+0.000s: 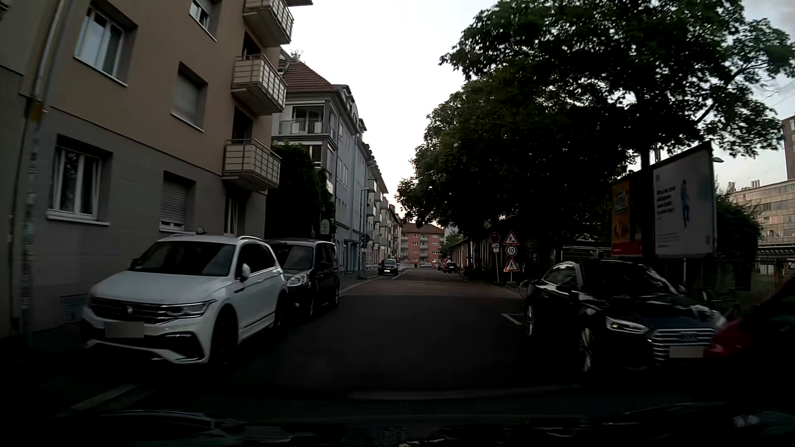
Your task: Follow the waypoints while adhering to traffic rules and regulations
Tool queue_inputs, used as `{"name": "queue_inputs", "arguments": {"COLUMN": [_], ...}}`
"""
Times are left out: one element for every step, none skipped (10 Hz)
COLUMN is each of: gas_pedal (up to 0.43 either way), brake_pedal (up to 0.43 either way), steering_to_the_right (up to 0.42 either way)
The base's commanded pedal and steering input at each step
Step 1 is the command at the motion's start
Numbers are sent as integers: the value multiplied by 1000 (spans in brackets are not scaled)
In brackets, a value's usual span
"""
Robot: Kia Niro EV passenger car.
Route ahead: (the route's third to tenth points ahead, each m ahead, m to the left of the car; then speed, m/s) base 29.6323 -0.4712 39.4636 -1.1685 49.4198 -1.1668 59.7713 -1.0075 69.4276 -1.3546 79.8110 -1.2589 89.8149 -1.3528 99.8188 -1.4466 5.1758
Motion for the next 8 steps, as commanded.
{"name": "queue_inputs", "arguments": {"gas_pedal": [67, 67, 67, 59, 47, 0, 0, 0], "brake_pedal": [0, 0, 0, 0, 0, 0, 0, 0], "steering_to_the_right": [6, 7, 9, 13, 17, 19, 20, 23]}}
